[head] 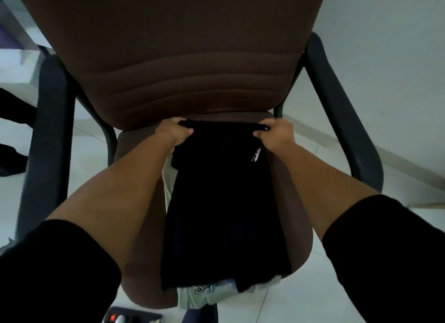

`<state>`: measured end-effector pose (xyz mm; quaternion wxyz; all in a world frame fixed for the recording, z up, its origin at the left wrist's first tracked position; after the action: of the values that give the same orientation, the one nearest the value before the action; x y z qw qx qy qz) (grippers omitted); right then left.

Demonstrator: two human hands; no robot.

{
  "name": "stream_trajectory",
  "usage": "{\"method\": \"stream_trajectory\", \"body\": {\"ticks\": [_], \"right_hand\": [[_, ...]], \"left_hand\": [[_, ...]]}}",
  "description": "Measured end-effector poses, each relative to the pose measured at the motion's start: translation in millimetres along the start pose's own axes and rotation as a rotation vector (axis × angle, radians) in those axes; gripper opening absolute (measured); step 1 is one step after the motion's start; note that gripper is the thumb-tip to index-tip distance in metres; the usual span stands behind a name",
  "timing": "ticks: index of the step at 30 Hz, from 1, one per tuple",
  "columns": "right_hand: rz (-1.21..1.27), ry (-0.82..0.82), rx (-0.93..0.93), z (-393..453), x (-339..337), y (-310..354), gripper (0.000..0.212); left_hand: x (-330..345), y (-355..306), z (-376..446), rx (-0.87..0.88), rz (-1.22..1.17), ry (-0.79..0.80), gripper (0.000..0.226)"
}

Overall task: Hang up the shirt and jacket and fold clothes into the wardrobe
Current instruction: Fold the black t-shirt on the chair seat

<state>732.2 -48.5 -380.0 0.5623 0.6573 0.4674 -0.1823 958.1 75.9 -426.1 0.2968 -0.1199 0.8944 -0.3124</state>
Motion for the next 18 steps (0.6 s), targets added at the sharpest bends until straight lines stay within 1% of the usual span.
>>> {"method": "stream_trajectory", "body": {"ticks": [3,5,7,10,13,16,18], "right_hand": [[0.061,-0.122,-0.041,-5,-18,20,0.022],[0.093,-0.151,-0.056,-16,-24,22,0.02],[0.083,-0.144,-0.093,-34,-24,18,0.02],[0.074,-0.107,-0.159,-72,-19,2,0.018],[0.071,-0.079,-0.206,-118,-10,-27,0.018],[0.002,-0.039,-0.266,-168,6,-67,0.021],[-0.047,0.033,-0.253,-194,22,-99,0.023]], "left_hand": [[-13,-22,-14,0.072,-0.175,-0.155,0.027],[-15,-18,-33,0.086,-0.275,-0.192,0.017],[-11,-2,-58,0.077,-0.371,-0.18,0.017],[-5,38,-99,0.018,-0.486,-0.143,0.026],[9,91,-134,-0.018,-0.57,-0.124,0.038],[31,149,-171,-0.042,-0.521,-0.162,0.041],[45,187,-181,-0.081,-0.469,-0.202,0.036]]}}
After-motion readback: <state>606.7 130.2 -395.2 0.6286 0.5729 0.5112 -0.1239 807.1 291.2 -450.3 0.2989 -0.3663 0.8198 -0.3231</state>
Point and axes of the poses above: each hand's wrist, its own z-axis towards the middle knuckle, its own x-axis out of the palm, y = z × x, the point moved 3 cm from there along z, towards the middle knuckle, and after that the axes turned 5 degrees about -y, right-handed, at the moved point
